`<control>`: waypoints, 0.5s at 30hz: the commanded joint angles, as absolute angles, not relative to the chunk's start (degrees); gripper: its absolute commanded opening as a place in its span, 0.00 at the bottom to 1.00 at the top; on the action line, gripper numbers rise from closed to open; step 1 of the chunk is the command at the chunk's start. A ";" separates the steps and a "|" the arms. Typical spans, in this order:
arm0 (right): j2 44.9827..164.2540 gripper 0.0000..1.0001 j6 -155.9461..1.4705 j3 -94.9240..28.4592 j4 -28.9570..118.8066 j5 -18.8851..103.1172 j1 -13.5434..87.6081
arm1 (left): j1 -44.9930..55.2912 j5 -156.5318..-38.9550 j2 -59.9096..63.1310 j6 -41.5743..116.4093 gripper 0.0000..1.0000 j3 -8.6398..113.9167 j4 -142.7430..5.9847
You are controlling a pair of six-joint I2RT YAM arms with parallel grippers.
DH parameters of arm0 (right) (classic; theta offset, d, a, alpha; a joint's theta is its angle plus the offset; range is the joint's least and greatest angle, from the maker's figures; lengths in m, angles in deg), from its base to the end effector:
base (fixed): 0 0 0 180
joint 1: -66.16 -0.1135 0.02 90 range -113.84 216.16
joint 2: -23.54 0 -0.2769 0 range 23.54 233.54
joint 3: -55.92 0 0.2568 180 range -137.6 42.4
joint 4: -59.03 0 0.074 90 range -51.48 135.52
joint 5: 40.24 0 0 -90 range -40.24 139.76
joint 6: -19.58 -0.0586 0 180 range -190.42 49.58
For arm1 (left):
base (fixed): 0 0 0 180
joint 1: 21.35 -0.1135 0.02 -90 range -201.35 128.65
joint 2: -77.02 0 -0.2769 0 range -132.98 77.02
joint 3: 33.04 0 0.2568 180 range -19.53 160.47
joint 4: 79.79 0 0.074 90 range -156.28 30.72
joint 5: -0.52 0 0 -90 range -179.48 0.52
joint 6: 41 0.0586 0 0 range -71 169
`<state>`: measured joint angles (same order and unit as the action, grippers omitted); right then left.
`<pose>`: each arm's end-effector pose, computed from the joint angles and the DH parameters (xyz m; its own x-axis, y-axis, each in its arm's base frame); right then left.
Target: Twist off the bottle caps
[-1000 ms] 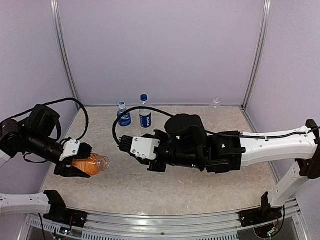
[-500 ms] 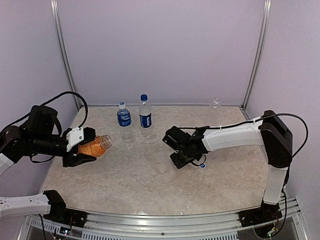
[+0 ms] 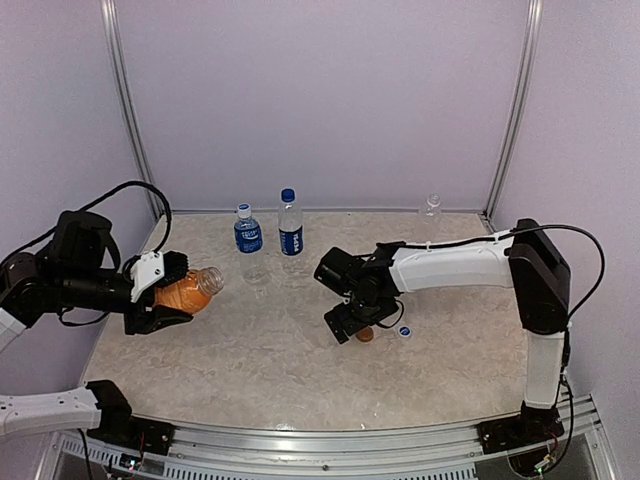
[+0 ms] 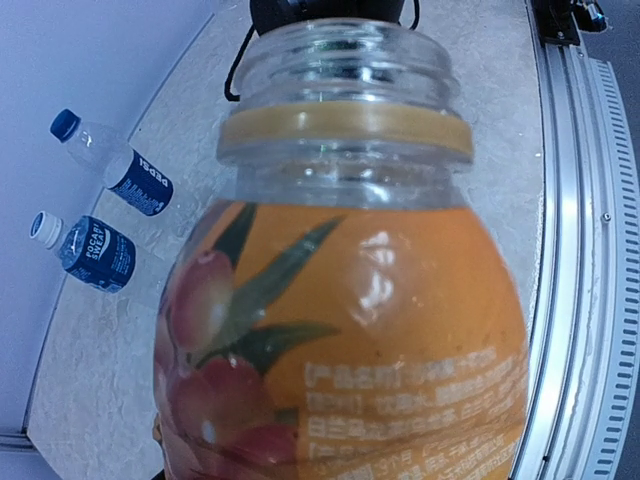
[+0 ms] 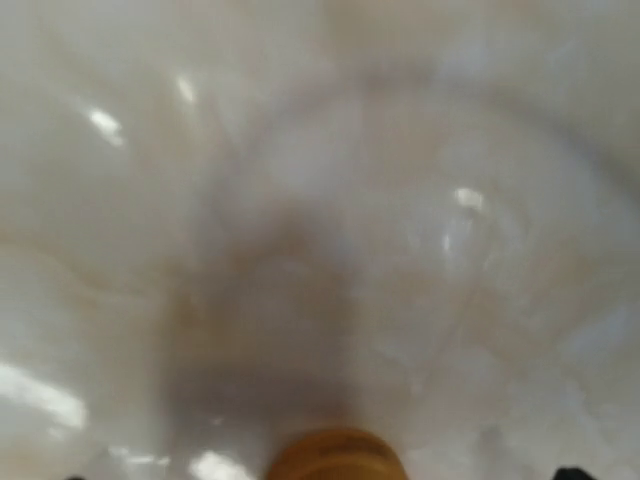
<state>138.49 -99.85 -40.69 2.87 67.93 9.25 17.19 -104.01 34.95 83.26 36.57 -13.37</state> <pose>0.2420 0.3379 0.1588 -0.8270 -0.4140 -0.3804 -0.3952 0.9093 -0.1304 0.1034 -0.1012 0.3357 0.0198 0.6810 -0.7320 0.9011 0.3050 0.3081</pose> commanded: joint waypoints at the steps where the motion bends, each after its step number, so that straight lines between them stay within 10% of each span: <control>1: 135.61 0.99 -97.14 -50.77 -2.66 69.84 7.11 | 16.79 -107.84 35.28 80.88 0.27 38.96 -13.37; 15: 118.16 0.98 -60.63 -39.18 66.50 33.88 -8.11 | 16.97 -119.93 37.08 74.62 0.31 42.33 -14.63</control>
